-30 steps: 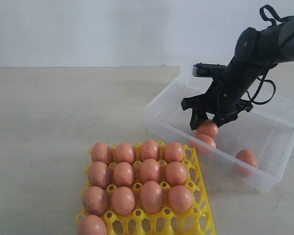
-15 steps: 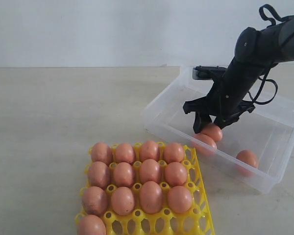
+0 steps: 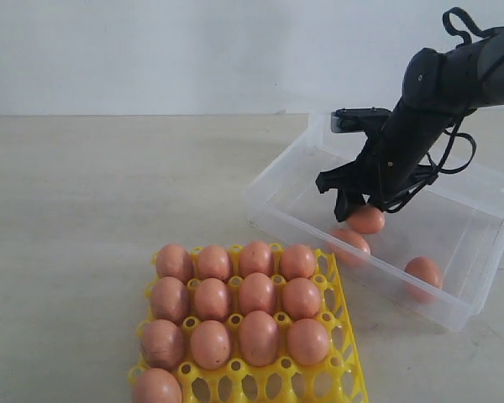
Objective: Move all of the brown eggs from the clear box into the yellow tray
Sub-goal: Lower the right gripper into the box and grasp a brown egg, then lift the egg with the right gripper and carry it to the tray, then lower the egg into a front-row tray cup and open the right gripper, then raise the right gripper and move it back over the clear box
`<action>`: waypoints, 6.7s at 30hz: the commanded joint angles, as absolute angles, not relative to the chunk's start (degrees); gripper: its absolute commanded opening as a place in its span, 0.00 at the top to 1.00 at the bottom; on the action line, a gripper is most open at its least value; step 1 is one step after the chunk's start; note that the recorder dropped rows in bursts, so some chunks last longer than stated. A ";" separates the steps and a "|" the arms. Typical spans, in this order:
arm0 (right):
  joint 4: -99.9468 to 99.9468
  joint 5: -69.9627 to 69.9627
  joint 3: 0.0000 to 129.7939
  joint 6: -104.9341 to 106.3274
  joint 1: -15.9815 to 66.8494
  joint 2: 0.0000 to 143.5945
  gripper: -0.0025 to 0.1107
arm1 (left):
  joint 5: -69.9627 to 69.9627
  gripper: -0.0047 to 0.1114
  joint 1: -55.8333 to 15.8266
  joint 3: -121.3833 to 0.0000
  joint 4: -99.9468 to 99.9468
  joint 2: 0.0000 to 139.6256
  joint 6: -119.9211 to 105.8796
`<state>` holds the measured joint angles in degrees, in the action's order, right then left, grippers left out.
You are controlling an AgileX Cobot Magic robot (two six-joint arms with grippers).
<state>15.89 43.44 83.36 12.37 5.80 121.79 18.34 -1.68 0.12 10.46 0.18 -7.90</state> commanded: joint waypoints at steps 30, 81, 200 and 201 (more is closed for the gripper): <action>-4.69 -38.55 61.09 -8.64 9.81 92.72 0.98 | 17.80 0.92 -1.92 0.00 10.91 0.00 -7.51; 5.00 -64.24 24.73 -10.15 59.79 105.52 0.98 | 17.80 0.92 -1.91 0.00 10.91 0.00 -7.69; 59.67 -53.58 30.59 39.58 31.16 69.34 0.64 | 17.80 0.92 -1.91 0.00 10.91 0.00 -7.69; 57.81 -43.03 34.28 39.58 25.64 69.00 0.64 | 17.80 0.92 -1.91 0.00 10.91 0.00 -7.69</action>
